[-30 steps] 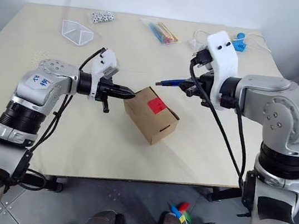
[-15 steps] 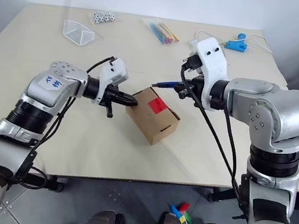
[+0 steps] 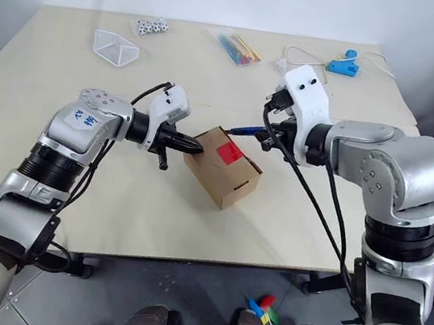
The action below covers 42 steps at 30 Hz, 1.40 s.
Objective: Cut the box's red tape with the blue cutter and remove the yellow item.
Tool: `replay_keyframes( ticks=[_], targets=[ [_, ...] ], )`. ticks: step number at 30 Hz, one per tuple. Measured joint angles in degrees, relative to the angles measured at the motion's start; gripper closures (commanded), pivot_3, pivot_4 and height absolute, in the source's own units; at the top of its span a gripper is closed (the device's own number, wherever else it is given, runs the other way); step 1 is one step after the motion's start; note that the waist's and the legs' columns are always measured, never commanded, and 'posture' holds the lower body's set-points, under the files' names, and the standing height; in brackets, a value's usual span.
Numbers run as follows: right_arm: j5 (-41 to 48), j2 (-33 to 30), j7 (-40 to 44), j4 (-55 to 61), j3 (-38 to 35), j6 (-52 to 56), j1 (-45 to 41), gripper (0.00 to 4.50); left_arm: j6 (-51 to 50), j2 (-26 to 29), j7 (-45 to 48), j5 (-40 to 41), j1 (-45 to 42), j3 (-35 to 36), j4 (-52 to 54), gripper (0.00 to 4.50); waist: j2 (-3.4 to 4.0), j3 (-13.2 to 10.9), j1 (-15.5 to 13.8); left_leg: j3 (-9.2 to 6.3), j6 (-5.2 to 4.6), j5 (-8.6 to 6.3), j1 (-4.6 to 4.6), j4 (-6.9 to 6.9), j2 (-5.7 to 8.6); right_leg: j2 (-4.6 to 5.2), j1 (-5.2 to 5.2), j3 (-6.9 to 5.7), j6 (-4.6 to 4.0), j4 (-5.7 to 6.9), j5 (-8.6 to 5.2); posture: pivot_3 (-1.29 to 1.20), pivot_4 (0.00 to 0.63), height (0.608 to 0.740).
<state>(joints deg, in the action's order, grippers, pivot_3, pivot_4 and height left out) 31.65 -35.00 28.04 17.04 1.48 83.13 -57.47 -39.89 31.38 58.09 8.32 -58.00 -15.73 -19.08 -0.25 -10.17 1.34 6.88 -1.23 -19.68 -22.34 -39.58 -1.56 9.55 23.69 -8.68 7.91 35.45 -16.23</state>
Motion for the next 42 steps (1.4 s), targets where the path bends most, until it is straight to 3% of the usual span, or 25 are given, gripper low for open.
replay_keyframes(
  ticks=[17, 33, 42],
  targets=[
    [1.69, -0.08, 0.02, 1.46, -2.04, 2.03, -1.85, 4.36, -0.05, -0.1, 0.37, -1.12, -0.01, -0.02, 0.04, 4.5, 0.0, 0.0, 0.06, 0.02, 0.0, 0.0, 0.01, -0.1, -0.01, 0.0, 0.0, 0.06, 0.0, 0.08, 0.0, 0.0, 0.15, 0.74],
    [1.66, -0.12, 0.01, 2.12, -1.6, 1.87, 1.87, 4.36, -0.15, -0.18, 0.73, -1.54, 0.0, 0.0, 0.23, 4.5, 0.0, 0.0, 0.07, 0.02, -0.01, 0.0, 0.01, -0.13, -0.02, 0.0, -0.01, 0.07, 0.0, 0.09, 0.0, 0.0, 0.15, 0.74],
    [1.7, -4.5, 2.67, 2.42, 1.94, 1.01, 1.39, 4.36, -0.79, -0.43, 0.69, -1.78, -0.36, -0.38, 0.1, 4.5, 0.0, 0.0, -0.02, 0.02, -0.02, -0.01, 0.01, -0.16, -0.02, 0.0, -0.02, 0.08, 0.0, 0.09, 0.0, 0.0, 0.15, 0.74]
  ],
)
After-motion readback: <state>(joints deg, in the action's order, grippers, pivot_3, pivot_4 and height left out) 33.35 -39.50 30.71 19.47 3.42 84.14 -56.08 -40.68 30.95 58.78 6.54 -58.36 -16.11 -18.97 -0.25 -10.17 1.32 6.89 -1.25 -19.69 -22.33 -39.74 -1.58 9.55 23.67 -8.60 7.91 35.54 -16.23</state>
